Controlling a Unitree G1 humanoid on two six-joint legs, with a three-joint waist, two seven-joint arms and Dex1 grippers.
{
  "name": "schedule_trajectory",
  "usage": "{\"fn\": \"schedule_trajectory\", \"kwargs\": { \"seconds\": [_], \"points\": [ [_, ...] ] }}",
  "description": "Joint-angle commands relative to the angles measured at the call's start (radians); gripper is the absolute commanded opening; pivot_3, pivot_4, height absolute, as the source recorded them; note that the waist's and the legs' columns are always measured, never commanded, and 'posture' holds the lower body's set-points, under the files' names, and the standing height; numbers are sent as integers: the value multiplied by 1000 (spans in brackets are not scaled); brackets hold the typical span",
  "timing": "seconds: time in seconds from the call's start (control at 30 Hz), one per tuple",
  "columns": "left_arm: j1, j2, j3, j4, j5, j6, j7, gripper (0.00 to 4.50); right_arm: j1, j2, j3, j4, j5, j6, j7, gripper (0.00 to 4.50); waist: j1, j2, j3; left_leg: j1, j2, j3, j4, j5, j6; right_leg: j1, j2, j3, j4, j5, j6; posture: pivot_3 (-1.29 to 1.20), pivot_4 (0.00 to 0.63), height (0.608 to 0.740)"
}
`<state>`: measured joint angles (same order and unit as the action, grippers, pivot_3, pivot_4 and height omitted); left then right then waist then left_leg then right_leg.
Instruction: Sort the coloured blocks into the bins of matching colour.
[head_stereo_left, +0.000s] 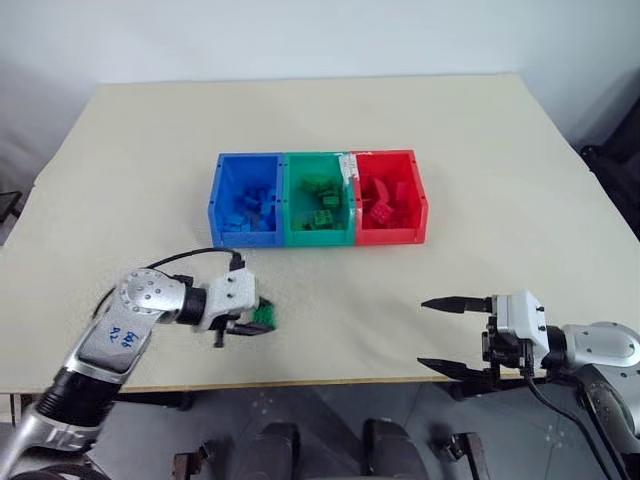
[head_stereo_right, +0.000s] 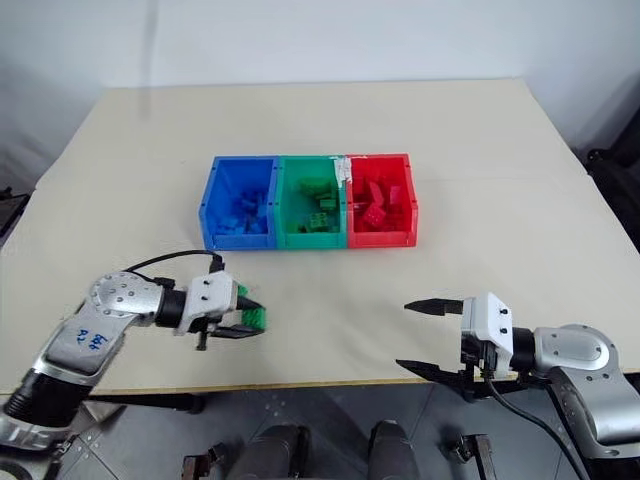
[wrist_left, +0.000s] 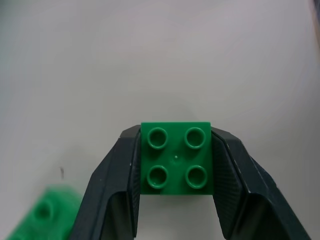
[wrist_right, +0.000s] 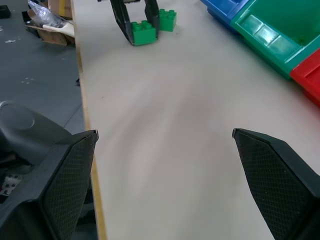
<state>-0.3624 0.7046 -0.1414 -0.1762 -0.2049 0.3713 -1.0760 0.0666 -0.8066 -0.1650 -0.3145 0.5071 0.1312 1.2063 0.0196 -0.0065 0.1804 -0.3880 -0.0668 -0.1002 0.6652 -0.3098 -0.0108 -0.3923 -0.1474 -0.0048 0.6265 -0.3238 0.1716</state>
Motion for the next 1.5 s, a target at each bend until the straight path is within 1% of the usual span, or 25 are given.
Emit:
{"fn": "schedule_trajectory", "kwargs": {
  "seconds": [0.03,0.1,0.2,0.23,0.3,0.37,0.5,0.57,0.7,0.73,0.8,0.87,0.9,1.0,1.13,1.2,1.33,1.43,1.5],
  "points": [
    [-108,-97,80,-1,-78,73,117,1486,20,26,-51,-42,37,8,-51,4500,10,-1,1,0,0,0,1,0,0,0,0,0,0,0,0,0,150,740],
    [-200,-179,87,55,-63,85,211,1486,25,57,-75,-55,57,20,-108,4500,14,-1,1,-1,-3,-1,2,0,0,1,0,-1,0,0,0,0,150,740],
    [-379,-324,79,249,14,19,383,1486,24,127,-129,-71,75,25,-225,4500,21,-2,0,-1,-3,-1,3,1,0,1,0,-1,0,1,1,0,150,740],
    [-416,-351,77,302,34,-8,415,1486,24,142,-139,-75,72,22,-251,4500,22,-2,0,0,-4,-1,3,1,0,1,0,-1,0,1,2,0,150,740],
    [-476,-389,63,407,74,-70,453,1486,23,166,-155,-79,54,12,-299,4500,18,-2,0,0,-4,0,2,1,0,1,0,-1,0,1,2,0,150,740],
    [-519,-405,38,500,122,-121,483,1486,19,188,-170,-83,46,5,-346,4500,4,-2,0,0,-4,1,-1,1,0,0,0,0,1,1,2,0,150,740],
    [-543,-412,33,573,143,-170,484,1486,17,203,-165,-98,41,-1,-375,4500,-4,-2,0,0,-4,2,-3,1,0,-2,0,0,1,1,2,0,150,740],
    [-532,-403,44,559,131,-161,471,2247,10,210,-151,-111,44,1,-385,4500,-2,-2,0,-1,-4,1,-3,1,0,-2,0,0,1,1,2,0,150,740],
    [-499,-386,62,515,105,-167,441,3483,-11,216,-130,-114,45,1,-386,4500,2,-2,0,-1,-4,1,-1,1,0,-1,0,0,1,1,2,0,150,740],
    [-479,-378,74,483,75,-163,405,3819,-25,215,-117,-110,42,0,-380,4500,1,-2,0,-1,-4,1,-1,1,0,-1,0,0,1,1,2,0,150,740],
    [-383,-303,113,379,17,-179,301,4408,-77,198,-75,-92,46,8,-340,4500,-8,-2,0,-1,-4,1,-1,1,0,-2,0,0,1,1,2,0,150,740],
    [-296,-235,158,306,-27,-198,238,4408,-116,182,-44,-73,47,10,-296,4500,-27,-1,0,-1,-3,1,-3,1,0,-2,0,0,1,1,2,0,150,740],
    [-249,-195,179,278,-43,-211,204,4408,-132,172,-29,-64,48,14,-273,4500,-27,-1,0,0,-3,1,-3,1,0,-3,0,1,1,1,2,0,150,740],
    [-75,-78,291,214,-131,-258,85,4408,-187,143,32,-27,40,15,-188,4500,-32,-1,0,0,-2,0,-4,1,0,-3,0,1,1,1,1,0,150,740],
    [152,47,466,227,-169,-356,5,4463,-265,121,107,31,28,4,-79,4500,-26,-1,0,0,2,0,-4,1,0,-2,-1,1,-1,1,1,0,150,740],
    [233,79,533,239,-183,-356,5,4463,-295,115,133,59,21,-1,-33,4500,-18,-1,0,0,2,0,-3,1,0,-1,-1,1,-4,1,1,0,150,740],
    [352,102,643,261,-196,-378,19,4463,-350,126,170,122,-1,-28,23,4500,-5,-1,0,0,1,-2,-3,0,1,0,-2,0,-4,1,1,0,150,740],
    [410,109,675,263,-202,-379,12,4463,-373,134,180,153,-6,-41,44,4500,-3,-1,0,0,1,-2,-3,0,1,-1,-2,0,-4,1,1,0,150,740],
    [431,106,673,234,-208,-368,16,4463,-377,133,179,164,-8,-49,54,4500,-3,-1,0,0,1,-1,-3,0,1,-1,-2,0,-4,1,1,0,150,740]
  ]
}}
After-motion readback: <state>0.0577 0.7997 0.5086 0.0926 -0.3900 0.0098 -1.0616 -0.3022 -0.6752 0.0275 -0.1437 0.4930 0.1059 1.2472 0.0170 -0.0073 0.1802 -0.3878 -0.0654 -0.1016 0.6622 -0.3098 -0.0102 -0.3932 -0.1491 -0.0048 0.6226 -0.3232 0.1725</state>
